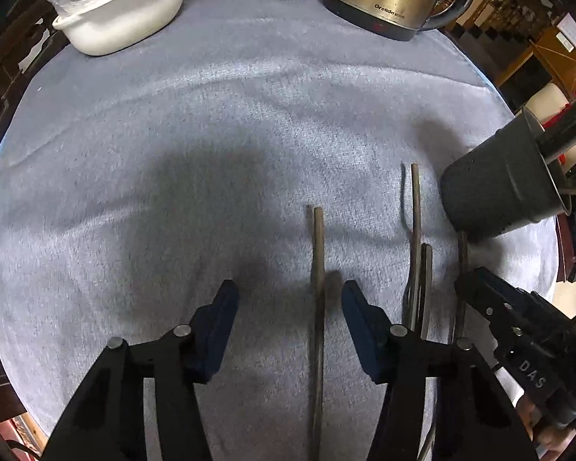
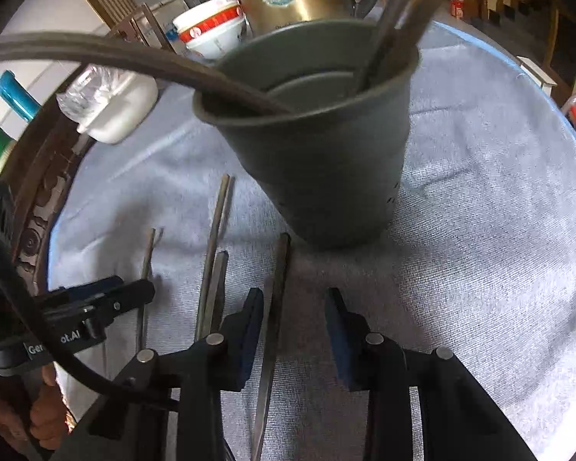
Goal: Organize utensils
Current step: 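Close the left gripper on a dark chopstick while the right gripper grasps another, then lift both held chopsticks and carry them above the gray holder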
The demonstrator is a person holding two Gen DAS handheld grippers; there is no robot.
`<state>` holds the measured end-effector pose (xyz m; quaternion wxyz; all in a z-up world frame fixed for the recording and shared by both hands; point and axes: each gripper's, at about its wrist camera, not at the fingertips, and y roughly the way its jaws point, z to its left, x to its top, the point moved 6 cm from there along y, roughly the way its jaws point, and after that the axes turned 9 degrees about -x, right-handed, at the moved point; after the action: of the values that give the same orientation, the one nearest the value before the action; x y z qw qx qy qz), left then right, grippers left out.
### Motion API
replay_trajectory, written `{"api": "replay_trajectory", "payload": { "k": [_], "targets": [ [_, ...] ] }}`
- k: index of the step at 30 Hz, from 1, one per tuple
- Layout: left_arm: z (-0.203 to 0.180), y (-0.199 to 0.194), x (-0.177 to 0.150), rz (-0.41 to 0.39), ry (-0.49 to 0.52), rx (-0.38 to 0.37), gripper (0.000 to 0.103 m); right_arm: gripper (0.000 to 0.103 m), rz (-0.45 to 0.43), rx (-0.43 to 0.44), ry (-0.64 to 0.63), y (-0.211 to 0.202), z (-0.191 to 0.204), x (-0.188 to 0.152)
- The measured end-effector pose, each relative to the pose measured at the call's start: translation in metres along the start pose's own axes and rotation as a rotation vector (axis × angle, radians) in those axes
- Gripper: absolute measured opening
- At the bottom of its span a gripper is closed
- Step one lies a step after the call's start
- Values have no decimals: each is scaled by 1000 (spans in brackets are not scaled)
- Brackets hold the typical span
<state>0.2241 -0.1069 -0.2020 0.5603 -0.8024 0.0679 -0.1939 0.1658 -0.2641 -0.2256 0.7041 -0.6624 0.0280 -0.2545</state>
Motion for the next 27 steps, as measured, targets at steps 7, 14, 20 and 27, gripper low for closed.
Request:
{"api": "replay_trajectory", "payload": {
  "k": [7, 14, 20, 27],
  "targets": [
    [1, 10, 34, -19, 2, 41, 25, 8, -25, -27, -31, 6, 7, 6],
    [11, -9, 28, -84, -53, -29, 5, 6, -90, 60, -29, -14, 5, -2],
    [-3, -71, 18, -225, 8, -26, 5, 6, -177, 159, -6, -54, -2, -4],
    [-25, -136, 2, -369, 75, -62, 5, 6, -332, 228, -26, -118, 0, -4]
  ]
}}
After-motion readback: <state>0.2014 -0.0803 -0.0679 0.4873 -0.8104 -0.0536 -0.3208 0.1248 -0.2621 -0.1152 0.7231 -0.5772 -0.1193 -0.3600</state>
